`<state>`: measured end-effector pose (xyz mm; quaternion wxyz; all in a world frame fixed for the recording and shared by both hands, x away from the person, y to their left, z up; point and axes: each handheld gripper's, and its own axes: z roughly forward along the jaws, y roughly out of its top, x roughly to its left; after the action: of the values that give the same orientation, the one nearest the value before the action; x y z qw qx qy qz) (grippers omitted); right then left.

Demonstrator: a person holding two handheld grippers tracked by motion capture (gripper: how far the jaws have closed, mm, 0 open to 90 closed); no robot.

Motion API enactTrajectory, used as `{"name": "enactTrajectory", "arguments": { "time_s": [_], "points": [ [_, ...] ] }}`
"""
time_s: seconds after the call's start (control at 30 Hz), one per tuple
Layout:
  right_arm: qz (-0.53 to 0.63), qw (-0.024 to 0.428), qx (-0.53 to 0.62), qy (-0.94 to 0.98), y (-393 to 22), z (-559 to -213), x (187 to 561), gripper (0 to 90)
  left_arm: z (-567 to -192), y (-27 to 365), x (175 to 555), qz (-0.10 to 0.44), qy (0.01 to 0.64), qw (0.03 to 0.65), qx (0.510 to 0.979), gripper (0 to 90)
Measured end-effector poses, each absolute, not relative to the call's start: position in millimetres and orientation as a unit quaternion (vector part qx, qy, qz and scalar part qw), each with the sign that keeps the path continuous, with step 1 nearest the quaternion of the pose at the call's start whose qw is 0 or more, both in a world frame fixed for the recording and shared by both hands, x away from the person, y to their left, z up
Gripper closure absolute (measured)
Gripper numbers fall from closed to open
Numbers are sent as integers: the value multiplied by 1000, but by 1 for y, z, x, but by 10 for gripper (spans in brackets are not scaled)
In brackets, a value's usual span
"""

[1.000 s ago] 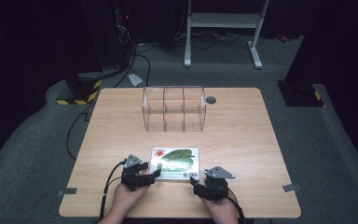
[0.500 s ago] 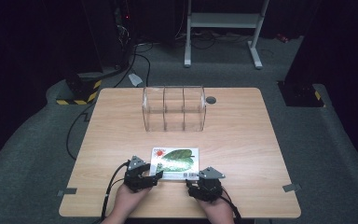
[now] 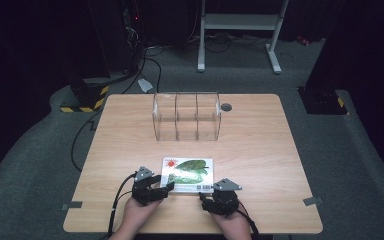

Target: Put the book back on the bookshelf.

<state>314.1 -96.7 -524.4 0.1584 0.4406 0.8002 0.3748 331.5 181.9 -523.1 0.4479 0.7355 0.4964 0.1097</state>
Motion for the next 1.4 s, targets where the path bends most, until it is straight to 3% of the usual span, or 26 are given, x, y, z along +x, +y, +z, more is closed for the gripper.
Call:
{"name": "enactTrajectory", "arguments": {
  "time_s": [0.63, 1.0, 1.4],
  "points": [
    [373, 159, 441, 801, -96, -524, 314, 298, -511, 178, 325, 129, 470, 470, 736, 335],
    [372, 159, 438, 803, -96, -525, 314, 298, -525, 177, 343, 112, 512, 438, 730, 316],
    [371, 156, 436, 805, -95, -525, 314, 273, -513, 179, 336, 111, 507, 463, 719, 318]
  ]
}}
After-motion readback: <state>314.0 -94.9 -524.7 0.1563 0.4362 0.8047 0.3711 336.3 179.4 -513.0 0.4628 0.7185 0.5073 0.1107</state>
